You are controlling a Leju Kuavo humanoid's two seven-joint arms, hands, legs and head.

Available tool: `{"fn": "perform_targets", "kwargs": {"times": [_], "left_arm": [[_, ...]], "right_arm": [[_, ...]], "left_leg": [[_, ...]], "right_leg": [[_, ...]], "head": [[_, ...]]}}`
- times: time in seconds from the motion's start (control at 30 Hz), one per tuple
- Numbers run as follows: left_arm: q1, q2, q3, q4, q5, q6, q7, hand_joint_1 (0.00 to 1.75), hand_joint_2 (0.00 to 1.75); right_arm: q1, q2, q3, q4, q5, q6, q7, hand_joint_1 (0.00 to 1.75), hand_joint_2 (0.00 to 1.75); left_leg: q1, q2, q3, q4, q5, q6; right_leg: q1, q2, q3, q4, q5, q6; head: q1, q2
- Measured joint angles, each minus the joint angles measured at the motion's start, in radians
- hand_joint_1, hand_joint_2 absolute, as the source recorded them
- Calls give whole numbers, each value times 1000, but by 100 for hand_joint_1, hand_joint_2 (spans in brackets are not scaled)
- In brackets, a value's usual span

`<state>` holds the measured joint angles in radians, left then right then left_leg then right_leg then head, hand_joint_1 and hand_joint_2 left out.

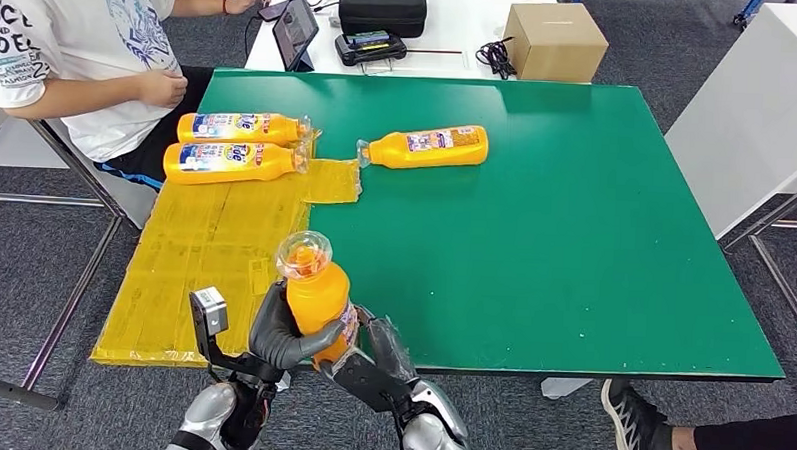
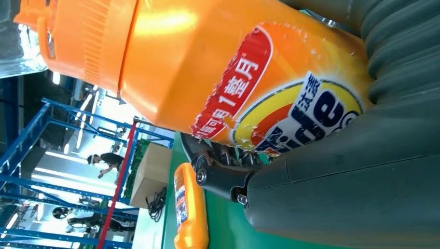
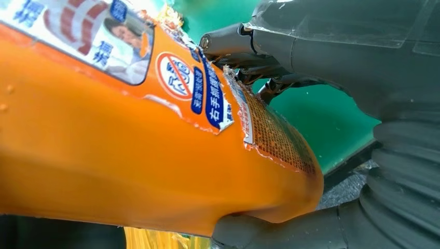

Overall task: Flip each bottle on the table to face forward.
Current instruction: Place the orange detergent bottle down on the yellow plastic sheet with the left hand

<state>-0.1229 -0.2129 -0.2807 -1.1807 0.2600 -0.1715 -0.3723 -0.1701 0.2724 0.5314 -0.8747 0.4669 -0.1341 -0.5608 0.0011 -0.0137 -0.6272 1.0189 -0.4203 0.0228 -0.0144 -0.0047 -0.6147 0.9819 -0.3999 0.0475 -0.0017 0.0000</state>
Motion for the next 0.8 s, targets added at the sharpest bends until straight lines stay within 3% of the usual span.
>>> {"fn": "perform_targets", "kwargs": {"times": [0.37,0.4,0.47,0.5,0.53,0.6,0.8], "left_arm": [[-1,0,2,1,-6,5,1,175,175],[-1,0,2,2,-7,5,1,175,175],[-1,0,4,2,-8,5,1,175,175],[-2,0,5,3,-10,8,1,175,175],[-4,0,5,3,-13,14,0,175,175],[-9,-1,7,1,-23,37,-5,175,175],[-26,-3,41,-48,-106,195,-65,175,175]], "right_arm": [[0,0,2,11,0,3,-1,172,175],[0,0,2,11,0,3,-1,145,175],[0,0,2,12,0,1,-1,58,175],[1,0,2,12,0,-3,-1,17,131],[3,0,2,11,0,-11,-1,0,87],[15,2,2,2,2,-44,4,0,0],[77,5,-9,-148,-58,-114,21,0,0]], "left_leg": [[0,0,0,0,0,0],[0,0,0,0,0,0],[0,0,0,0,0,0],[0,0,0,0,0,0],[0,0,0,0,0,0],[0,0,0,0,0,0],[0,1,0,0,0,0]], "right_leg": [[0,0,0,0,0,0],[0,0,0,0,0,0],[0,0,0,0,0,0],[0,0,0,0,0,0],[0,0,0,0,0,0],[0,0,0,0,0,0],[0,1,0,0,0,0]], "head": [[0,0],[0,0],[0,0],[0,0],[0,0],[0,0],[0,0]]}}
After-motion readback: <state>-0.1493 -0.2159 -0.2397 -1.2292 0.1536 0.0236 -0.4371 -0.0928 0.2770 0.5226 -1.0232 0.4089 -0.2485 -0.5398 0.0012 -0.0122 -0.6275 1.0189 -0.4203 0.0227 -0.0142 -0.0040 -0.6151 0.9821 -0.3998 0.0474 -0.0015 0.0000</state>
